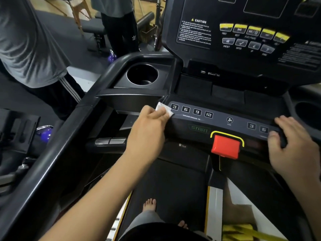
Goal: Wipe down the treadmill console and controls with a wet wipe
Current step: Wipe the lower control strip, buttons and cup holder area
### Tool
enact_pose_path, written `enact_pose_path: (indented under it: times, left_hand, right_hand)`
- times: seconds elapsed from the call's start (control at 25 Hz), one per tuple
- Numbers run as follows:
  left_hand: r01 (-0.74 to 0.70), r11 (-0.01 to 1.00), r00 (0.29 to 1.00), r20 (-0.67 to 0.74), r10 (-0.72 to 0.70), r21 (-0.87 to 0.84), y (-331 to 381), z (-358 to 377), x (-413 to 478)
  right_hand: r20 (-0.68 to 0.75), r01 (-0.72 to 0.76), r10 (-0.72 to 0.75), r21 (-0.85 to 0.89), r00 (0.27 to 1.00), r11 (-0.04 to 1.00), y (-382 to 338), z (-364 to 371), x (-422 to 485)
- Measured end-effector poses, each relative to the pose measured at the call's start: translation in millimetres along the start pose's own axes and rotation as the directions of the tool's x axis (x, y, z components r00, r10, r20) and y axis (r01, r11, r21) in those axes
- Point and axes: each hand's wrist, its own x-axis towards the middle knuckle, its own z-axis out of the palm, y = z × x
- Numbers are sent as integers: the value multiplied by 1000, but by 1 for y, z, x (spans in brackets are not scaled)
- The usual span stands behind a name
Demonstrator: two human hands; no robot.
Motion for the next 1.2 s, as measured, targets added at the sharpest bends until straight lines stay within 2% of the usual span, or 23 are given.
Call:
enact_pose_path:
  times: [0.2,0.4,0.56,0.64,0.72,0.8,0.88,1.08,1.16,1.2]
  left_hand:
    - [-111,991,990,82,117,-73,32,1,-41]
    - [68,998,998,-6,-68,-4,8,-8,-29]
    - [-140,989,980,147,132,47,62,7,-38]
    - [-152,987,976,167,143,47,61,8,-33]
    - [-57,995,989,138,45,84,37,-3,-23]
    - [135,988,981,129,-143,69,10,-12,-18]
    - [183,980,977,95,-190,78,8,-13,-18]
    - [-150,988,978,151,143,38,69,-1,-33]
    - [-52,997,985,167,42,58,50,-8,-22]
    - [51,996,975,213,-65,67,36,-14,-18]
  right_hand:
    - [8,4,-4,-3,1000,1000,2,1,0]
    - [10,-5,5,-13,1000,1000,3,3,1]
    - [4,-3,3,3,1000,1000,17,13,2]
    - [22,-21,22,-9,1000,1000,24,17,3]
    - [28,-28,29,-24,999,999,23,17,2]
    - [8,-15,15,2,1000,1000,19,14,3]
    - [-13,-12,12,34,1000,999,13,10,2]
    - [-8,-17,17,-5,1000,1000,24,19,2]
    - [12,-20,20,-3,1000,1000,26,20,2]
    - [13,-19,19,-4,1000,1000,24,19,2]
